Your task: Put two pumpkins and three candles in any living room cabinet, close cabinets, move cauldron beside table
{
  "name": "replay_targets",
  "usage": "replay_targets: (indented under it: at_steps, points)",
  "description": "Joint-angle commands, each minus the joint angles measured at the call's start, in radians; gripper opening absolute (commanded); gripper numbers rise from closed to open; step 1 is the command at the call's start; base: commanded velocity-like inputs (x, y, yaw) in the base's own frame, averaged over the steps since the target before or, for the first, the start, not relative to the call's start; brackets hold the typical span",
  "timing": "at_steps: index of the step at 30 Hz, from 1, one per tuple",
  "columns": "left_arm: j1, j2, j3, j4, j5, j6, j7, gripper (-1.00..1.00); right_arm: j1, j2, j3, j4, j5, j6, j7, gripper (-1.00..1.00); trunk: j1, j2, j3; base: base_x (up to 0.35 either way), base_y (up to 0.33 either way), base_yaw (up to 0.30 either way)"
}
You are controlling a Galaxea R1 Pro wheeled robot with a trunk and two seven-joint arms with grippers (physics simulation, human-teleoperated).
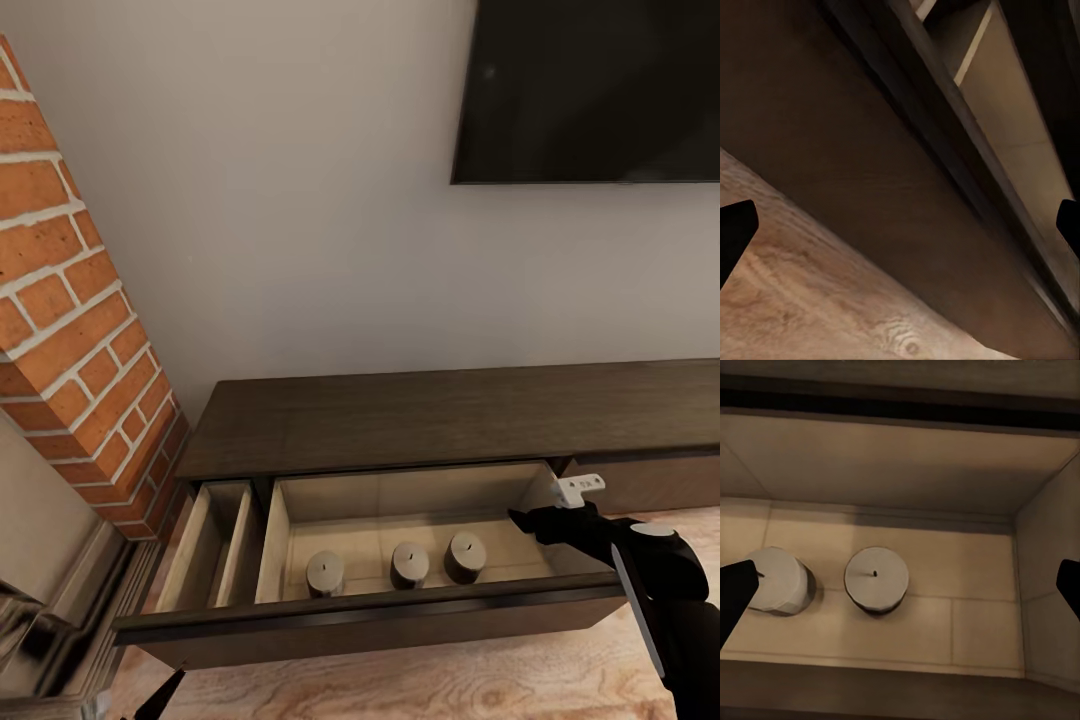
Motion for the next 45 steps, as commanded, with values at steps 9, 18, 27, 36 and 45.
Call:
replay_targets:
  at_steps: [9,18,27,36,45]
  points:
    - [-0.135,0.010,-0.029,0.127,0.004,0.006,0.015,1.00,-0.003,-0.001,-0.001,-0.001,0.010,0.002,0.010,1.00,0.000,0.000,-0.001,0.000,0.000,0.000]
    - [-0.224,0.019,-0.033,0.233,-0.003,0.006,0.065,1.00,-0.003,-0.001,-0.002,-0.002,0.010,0.003,0.010,1.00,0.000,0.000,-0.001,0.000,0.000,0.000]
    - [-0.285,0.020,-0.033,0.275,-0.085,0.006,0.075,1.00,-0.003,-0.002,-0.002,-0.001,0.010,0.002,0.010,1.00,0.000,0.000,-0.001,0.000,0.000,0.000]
    - [-0.307,0.020,-0.033,0.278,-0.090,0.006,0.075,1.00,-0.008,-0.022,-0.127,-0.002,0.008,-0.024,0.151,1.00,0.000,0.000,-0.001,0.000,0.000,0.000]
    - [-0.320,0.021,-0.033,0.279,-0.091,0.006,0.075,1.00,-0.050,-0.039,-0.370,-0.002,0.009,-0.077,0.515,1.00,0.000,0.000,-0.001,0.000,0.000,0.000]
